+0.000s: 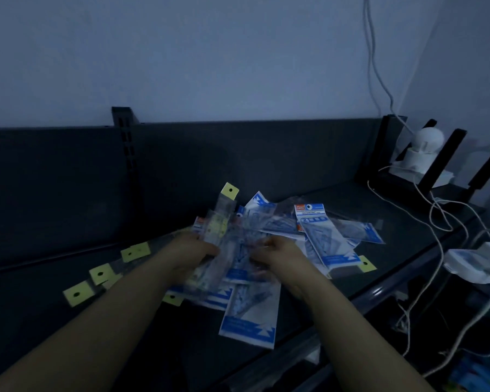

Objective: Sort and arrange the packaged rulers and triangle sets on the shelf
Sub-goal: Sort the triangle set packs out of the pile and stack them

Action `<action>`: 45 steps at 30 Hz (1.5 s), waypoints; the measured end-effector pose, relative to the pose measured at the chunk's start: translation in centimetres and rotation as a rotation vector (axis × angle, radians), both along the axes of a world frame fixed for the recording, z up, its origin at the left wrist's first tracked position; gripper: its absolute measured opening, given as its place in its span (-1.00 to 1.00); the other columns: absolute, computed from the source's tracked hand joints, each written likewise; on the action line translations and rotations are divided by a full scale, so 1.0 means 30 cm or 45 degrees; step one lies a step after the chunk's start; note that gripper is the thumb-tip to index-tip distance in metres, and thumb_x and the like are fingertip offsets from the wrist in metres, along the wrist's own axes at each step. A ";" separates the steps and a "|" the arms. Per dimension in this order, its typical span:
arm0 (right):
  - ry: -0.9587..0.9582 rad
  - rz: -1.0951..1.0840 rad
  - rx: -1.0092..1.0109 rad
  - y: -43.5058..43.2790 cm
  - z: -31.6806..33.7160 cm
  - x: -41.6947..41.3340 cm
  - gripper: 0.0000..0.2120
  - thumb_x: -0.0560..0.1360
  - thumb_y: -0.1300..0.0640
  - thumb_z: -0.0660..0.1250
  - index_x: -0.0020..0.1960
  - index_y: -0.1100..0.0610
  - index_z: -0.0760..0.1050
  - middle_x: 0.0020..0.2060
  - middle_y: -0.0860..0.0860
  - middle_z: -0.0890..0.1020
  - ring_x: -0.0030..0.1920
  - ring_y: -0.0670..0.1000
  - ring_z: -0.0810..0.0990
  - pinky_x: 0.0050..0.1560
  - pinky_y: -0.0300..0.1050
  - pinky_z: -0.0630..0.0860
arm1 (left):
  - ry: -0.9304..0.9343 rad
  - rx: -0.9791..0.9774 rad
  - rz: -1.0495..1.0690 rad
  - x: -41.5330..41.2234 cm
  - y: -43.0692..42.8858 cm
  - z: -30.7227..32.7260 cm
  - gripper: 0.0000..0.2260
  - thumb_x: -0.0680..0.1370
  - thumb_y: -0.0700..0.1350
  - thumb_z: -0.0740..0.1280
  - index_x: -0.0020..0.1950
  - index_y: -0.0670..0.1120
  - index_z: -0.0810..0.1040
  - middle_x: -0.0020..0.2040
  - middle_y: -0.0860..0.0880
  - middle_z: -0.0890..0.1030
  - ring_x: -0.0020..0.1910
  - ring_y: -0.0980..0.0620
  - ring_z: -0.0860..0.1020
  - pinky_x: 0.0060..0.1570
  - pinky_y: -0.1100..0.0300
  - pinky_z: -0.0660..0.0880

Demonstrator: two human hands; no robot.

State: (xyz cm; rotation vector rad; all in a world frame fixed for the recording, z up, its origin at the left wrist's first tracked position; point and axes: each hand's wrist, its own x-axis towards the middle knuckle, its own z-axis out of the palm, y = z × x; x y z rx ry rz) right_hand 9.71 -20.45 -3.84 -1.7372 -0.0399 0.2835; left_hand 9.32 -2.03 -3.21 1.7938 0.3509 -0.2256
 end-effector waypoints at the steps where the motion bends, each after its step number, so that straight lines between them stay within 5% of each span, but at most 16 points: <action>1: 0.012 0.044 0.022 0.015 0.002 -0.005 -0.92 0.51 0.35 0.29 -0.16 0.24 0.48 -0.37 0.10 0.54 -0.46 -0.06 0.53 -0.38 -0.16 0.58 | -0.004 -0.081 0.014 -0.004 -0.014 -0.009 -0.82 0.51 -0.32 0.35 0.09 -0.34 0.55 -0.06 -0.30 0.63 -0.13 -0.19 0.63 -0.05 0.01 0.57; 4: -0.017 0.115 -0.038 0.025 -0.009 0.011 -0.84 0.52 0.39 0.25 -0.18 0.21 0.50 -0.42 0.07 0.50 -0.45 -0.04 0.48 -0.17 -0.02 0.53 | -0.007 -0.238 0.012 -0.018 -0.054 -0.021 -0.83 0.46 -0.37 0.39 0.04 -0.37 0.57 -0.21 -0.22 0.65 -0.32 -0.09 0.63 -0.30 0.15 0.57; 8: -0.123 0.198 -0.261 0.010 -0.005 0.024 -0.85 0.52 0.33 0.29 0.06 0.38 0.50 -0.30 0.16 0.50 -0.42 -0.08 0.46 -0.38 -0.26 0.45 | -0.025 -0.263 0.034 -0.014 -0.067 -0.027 -0.68 0.37 -0.39 0.47 0.10 -0.34 0.52 -0.08 -0.27 0.66 -0.18 -0.17 0.65 -0.19 0.03 0.62; 13: -0.486 0.027 -0.690 -0.027 0.013 0.136 -0.85 0.54 0.28 0.25 -0.14 0.19 0.57 -0.27 0.09 0.56 -0.31 -0.01 0.53 -0.29 -0.15 0.44 | -0.036 -0.170 0.074 -0.005 -0.039 -0.019 -0.74 0.40 -0.36 0.46 -0.15 -0.09 0.44 -0.16 -0.12 0.59 -0.17 -0.11 0.60 -0.09 0.03 0.58; 18: -0.588 -0.038 -0.948 -0.077 -0.020 0.299 -0.79 0.56 0.23 0.17 0.08 0.27 0.53 -0.02 0.20 0.63 -0.09 0.13 0.56 -0.26 -0.17 0.28 | 0.021 -0.077 0.012 0.006 0.017 -0.022 -0.40 0.40 -0.25 0.51 0.39 -0.23 0.38 0.18 -0.20 0.57 0.01 -0.16 0.61 -0.06 0.01 0.59; 22: -0.605 -0.019 -0.952 -0.067 -0.041 0.375 -0.88 0.53 0.17 0.27 0.00 0.22 0.49 -0.09 0.11 0.53 -0.04 0.12 0.52 -0.22 -0.18 0.27 | -0.020 -0.027 0.020 0.007 0.034 -0.054 -0.55 0.40 -0.21 0.51 0.25 -0.22 0.50 -0.01 -0.11 0.64 -0.11 -0.08 0.64 -0.11 0.06 0.59; 25: -0.559 -0.014 -0.997 -0.052 -0.051 0.417 -0.72 0.49 0.05 0.34 0.07 0.24 0.51 -0.04 0.13 0.57 -0.01 0.13 0.54 -0.12 -0.09 0.42 | -0.044 -0.028 0.051 0.011 0.037 -0.078 -0.41 0.37 -0.17 0.54 0.35 -0.19 0.43 0.12 -0.13 0.61 -0.05 -0.08 0.63 -0.07 0.08 0.58; 35: -0.723 0.097 -1.646 -0.053 -0.030 0.435 -0.79 0.56 0.13 0.17 0.05 0.18 0.54 -0.02 0.17 0.64 -0.02 0.17 0.60 -0.18 -0.14 0.36 | -0.080 -0.066 0.057 -0.008 0.026 -0.064 -0.67 0.41 -0.18 0.50 0.07 -0.06 0.45 -0.12 0.03 0.58 -0.15 0.03 0.60 -0.20 0.19 0.56; 39: -0.698 0.136 -1.307 -0.083 -0.037 0.441 -0.70 0.52 0.14 0.24 0.23 0.12 0.51 0.09 0.11 0.62 0.05 0.12 0.58 -0.12 -0.21 0.35 | -0.092 -0.019 0.054 -0.015 0.024 -0.054 -0.61 0.40 -0.17 0.51 0.14 -0.11 0.44 -0.01 0.00 0.57 -0.07 0.00 0.58 0.04 0.07 0.56; 43: -0.537 0.304 -1.197 -0.085 -0.043 0.429 -0.46 0.46 0.02 0.29 0.43 -0.07 0.32 0.46 -0.03 0.29 0.44 0.08 0.23 0.40 -0.03 0.21 | -0.096 -0.011 0.061 -0.024 0.017 -0.045 -0.46 0.43 -0.17 0.49 0.35 -0.20 0.38 -0.02 0.05 0.51 -0.21 0.16 0.49 -0.19 0.24 0.49; 45: -0.479 0.369 -1.329 -0.082 -0.044 0.405 -0.42 0.41 -0.10 0.28 0.42 -0.18 0.30 0.47 -0.12 0.25 0.45 0.09 0.11 0.44 0.10 0.10 | -0.099 -0.028 0.074 -0.020 0.019 -0.050 -0.45 0.43 -0.17 0.49 0.36 -0.21 0.38 0.04 0.00 0.54 -0.22 0.17 0.48 -0.28 0.27 0.45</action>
